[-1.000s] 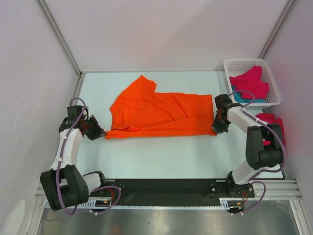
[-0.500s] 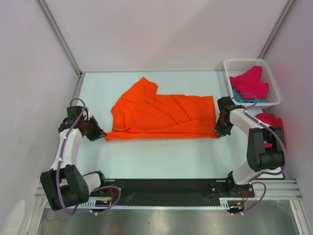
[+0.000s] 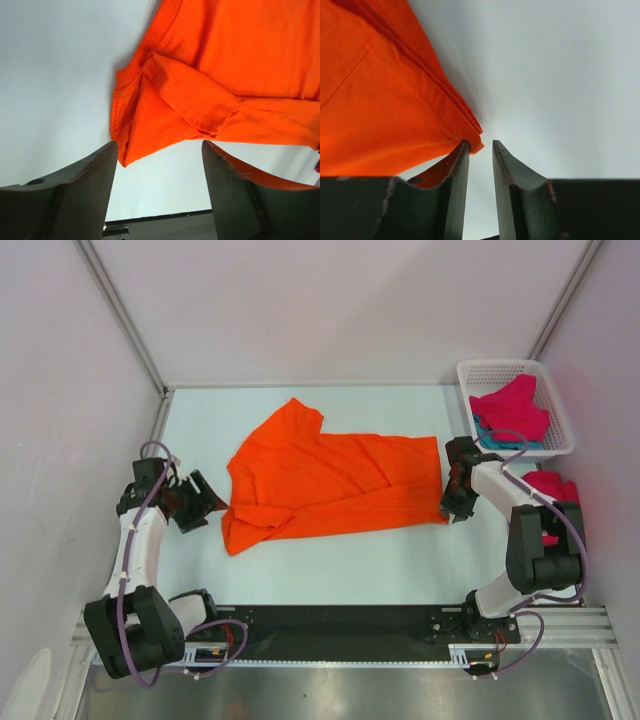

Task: Fold and stack the t-shirts
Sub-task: Fold the flattened tshirt in 1/3 of the way

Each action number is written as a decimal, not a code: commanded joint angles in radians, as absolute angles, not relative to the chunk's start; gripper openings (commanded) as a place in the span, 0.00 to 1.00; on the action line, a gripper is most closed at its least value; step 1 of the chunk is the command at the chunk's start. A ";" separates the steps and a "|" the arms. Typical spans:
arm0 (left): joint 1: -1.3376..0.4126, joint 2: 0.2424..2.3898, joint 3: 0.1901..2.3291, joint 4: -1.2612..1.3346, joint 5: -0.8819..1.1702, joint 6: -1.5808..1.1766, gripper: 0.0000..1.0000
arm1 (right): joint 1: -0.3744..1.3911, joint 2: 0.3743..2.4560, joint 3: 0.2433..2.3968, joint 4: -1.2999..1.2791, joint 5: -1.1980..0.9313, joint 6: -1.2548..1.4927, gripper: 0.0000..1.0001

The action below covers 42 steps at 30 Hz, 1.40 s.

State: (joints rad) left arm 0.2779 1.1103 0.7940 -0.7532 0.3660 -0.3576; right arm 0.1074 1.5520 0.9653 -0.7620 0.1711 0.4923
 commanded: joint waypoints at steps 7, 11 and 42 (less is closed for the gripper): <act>0.279 1.078 0.805 -0.698 0.455 -0.409 0.75 | 0.127 1.486 1.037 -0.810 0.195 0.489 0.32; 0.230 1.118 0.775 -0.632 0.492 -0.439 0.74 | 0.153 1.486 1.052 -0.818 0.198 0.503 0.32; -0.298 1.339 0.828 -0.514 0.213 -0.571 0.62 | 0.192 1.456 1.046 -0.828 0.206 0.509 0.32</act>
State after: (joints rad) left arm -0.2676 1.3609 0.7776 -0.4706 0.3405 -0.5945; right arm 0.1886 1.4815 1.0286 -0.8322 0.1944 0.5041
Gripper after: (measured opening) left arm 0.619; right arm 0.320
